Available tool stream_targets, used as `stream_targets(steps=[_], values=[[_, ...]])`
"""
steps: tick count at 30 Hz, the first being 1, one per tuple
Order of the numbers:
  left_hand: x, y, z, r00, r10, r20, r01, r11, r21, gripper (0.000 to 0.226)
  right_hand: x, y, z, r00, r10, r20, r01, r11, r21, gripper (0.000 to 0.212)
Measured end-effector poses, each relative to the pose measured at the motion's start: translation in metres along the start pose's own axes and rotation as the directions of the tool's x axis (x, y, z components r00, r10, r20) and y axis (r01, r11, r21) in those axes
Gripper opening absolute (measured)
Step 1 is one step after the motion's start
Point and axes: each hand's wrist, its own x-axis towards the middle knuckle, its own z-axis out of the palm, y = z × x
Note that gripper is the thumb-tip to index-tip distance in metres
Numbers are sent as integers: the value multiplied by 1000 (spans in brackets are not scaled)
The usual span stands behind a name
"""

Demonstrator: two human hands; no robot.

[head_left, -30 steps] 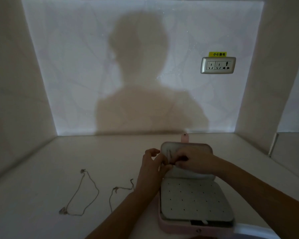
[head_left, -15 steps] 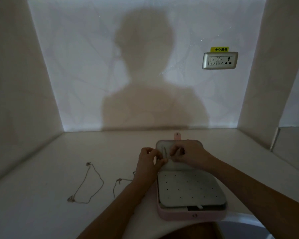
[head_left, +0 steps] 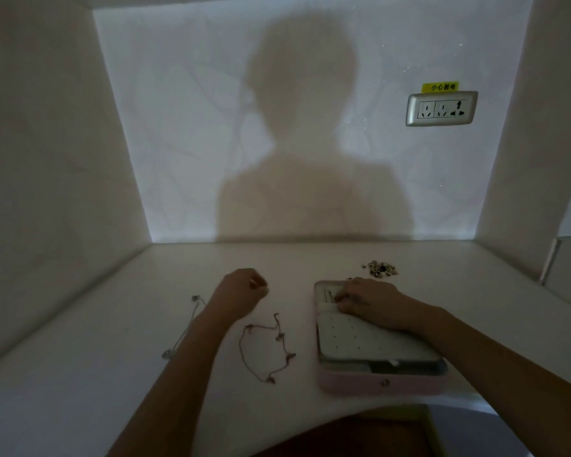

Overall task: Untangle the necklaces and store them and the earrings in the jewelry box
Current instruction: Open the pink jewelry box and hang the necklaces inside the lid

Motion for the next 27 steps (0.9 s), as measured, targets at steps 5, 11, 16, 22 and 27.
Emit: stream_targets(steps=[5,11,16,22,27], values=[[-23,-59,-41,945,-323,-46,321,895,309,29,0,0,5,999,-27,-46,27,1000,-7,40],[-54,-95,-44,898,-440,-25,408,810,421,38,0,1,6,999,-23,-49,23,1000,1,37],[-69,-100,-31,907,-411,-91,407,799,442,38,2,2,4,1000,-10,-18,10,1000,-11,37],[-84,-97,-27,934,-319,-161,357,816,454,39,1,-2,1,1000,9,6,-8,999,-34,38],[-99,-94,-21,967,-208,-147,254,744,618,37,-1,-9,-3,1000,11,20,-10,999,-46,36]])
